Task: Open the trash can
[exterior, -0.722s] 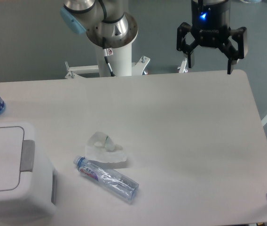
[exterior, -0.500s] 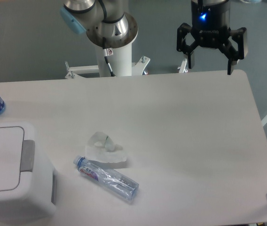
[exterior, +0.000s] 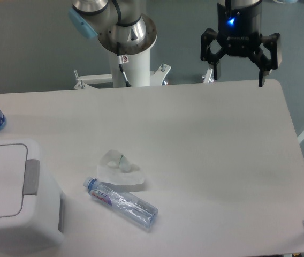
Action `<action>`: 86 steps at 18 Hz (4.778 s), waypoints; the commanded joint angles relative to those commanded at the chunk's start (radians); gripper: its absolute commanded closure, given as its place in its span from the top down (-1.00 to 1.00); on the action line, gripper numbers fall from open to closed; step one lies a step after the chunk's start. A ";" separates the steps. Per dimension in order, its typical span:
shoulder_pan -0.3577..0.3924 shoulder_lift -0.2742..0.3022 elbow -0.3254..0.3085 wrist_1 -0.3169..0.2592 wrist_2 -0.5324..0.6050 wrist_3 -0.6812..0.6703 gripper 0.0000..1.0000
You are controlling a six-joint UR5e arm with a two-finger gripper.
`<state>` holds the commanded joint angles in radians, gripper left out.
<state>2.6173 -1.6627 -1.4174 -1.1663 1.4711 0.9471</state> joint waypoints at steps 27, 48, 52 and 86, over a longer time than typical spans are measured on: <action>-0.465 -0.184 0.028 0.218 -0.113 -0.915 1.00; -0.490 -0.212 0.026 0.220 -0.140 -0.976 1.00; -0.490 -0.213 0.026 0.220 -0.138 -0.973 1.00; -0.244 -0.106 0.031 0.073 0.279 -0.288 1.00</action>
<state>2.3729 -1.7688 -1.3865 -1.0936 1.7503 0.6590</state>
